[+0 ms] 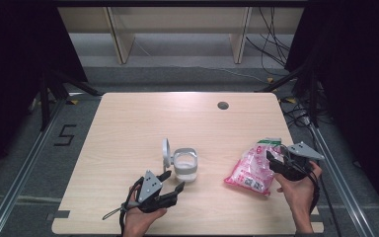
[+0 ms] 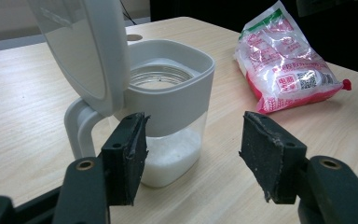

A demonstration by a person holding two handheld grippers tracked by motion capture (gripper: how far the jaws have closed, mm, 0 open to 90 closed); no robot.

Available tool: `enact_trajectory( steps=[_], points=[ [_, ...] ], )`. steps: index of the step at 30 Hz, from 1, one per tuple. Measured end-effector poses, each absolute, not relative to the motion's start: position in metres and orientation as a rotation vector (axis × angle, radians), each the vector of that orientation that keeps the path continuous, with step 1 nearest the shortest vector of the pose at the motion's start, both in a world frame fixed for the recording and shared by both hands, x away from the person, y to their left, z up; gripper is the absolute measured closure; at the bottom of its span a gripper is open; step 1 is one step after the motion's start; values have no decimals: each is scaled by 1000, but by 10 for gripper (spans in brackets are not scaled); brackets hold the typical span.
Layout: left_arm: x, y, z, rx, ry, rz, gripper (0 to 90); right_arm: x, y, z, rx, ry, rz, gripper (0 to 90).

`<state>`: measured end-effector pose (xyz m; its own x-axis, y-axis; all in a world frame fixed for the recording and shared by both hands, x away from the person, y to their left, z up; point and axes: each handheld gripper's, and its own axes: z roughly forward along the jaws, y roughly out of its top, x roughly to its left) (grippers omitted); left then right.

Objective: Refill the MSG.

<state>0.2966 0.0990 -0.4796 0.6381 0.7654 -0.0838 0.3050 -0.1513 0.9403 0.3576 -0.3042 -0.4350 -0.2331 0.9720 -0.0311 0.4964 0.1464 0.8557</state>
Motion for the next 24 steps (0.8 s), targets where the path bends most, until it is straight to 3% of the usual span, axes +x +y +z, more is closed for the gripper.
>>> enact_trajectory(
  steps=[24],
  points=[
    [302,116,-475,1732,899,549,431,335,-281,-442,1322,1939,1106,415]
  ],
)
